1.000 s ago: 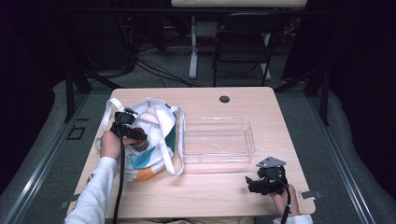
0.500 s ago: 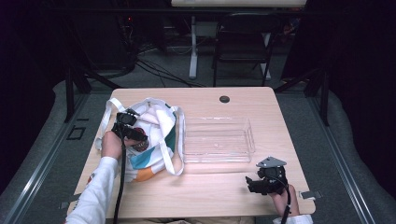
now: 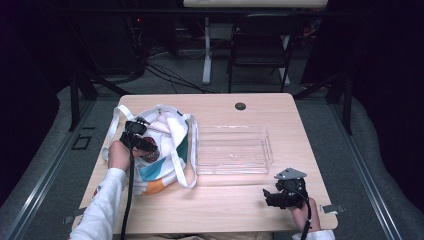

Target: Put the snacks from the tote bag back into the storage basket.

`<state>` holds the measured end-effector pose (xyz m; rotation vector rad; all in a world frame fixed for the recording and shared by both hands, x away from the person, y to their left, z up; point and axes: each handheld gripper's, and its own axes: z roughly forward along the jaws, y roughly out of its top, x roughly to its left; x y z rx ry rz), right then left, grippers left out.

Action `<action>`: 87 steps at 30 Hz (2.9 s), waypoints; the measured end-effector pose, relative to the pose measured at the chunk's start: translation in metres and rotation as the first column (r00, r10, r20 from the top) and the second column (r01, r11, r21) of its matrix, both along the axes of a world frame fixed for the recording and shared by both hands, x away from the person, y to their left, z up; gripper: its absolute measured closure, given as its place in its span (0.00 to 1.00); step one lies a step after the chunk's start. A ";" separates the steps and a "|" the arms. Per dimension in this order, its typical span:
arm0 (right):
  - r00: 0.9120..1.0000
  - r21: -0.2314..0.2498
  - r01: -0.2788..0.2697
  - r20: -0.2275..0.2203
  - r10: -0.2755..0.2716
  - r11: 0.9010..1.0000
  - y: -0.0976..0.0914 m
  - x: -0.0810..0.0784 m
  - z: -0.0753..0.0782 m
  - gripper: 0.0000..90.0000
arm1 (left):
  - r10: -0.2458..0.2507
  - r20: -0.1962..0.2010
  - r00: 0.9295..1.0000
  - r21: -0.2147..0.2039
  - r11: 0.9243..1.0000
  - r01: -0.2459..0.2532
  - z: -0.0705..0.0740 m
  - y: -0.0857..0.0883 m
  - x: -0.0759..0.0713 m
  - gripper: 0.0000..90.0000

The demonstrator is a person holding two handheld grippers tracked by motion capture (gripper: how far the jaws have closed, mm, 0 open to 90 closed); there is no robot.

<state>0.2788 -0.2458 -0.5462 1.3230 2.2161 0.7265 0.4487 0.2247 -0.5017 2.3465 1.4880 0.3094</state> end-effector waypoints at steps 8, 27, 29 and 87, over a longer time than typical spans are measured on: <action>1.000 -0.001 0.001 0.000 -0.001 1.000 0.000 0.000 0.000 0.15 | -0.015 0.003 1.000 0.000 1.000 0.015 0.005 -0.001 -0.002 0.29; 1.000 -0.002 0.005 0.001 -0.005 1.000 -0.001 0.000 0.000 0.15 | -0.049 0.023 0.999 0.008 0.999 0.049 0.023 -0.006 -0.010 0.29; 1.000 -0.005 0.009 0.002 -0.009 1.000 -0.001 0.000 0.000 0.15 | -0.049 0.033 0.998 0.006 0.999 0.049 0.026 -0.006 -0.010 0.29; 1.000 -0.004 0.000 0.002 0.000 1.000 -0.002 0.000 0.001 0.15 | -0.159 0.133 0.978 -0.014 0.987 0.163 0.123 -0.045 -0.017 0.29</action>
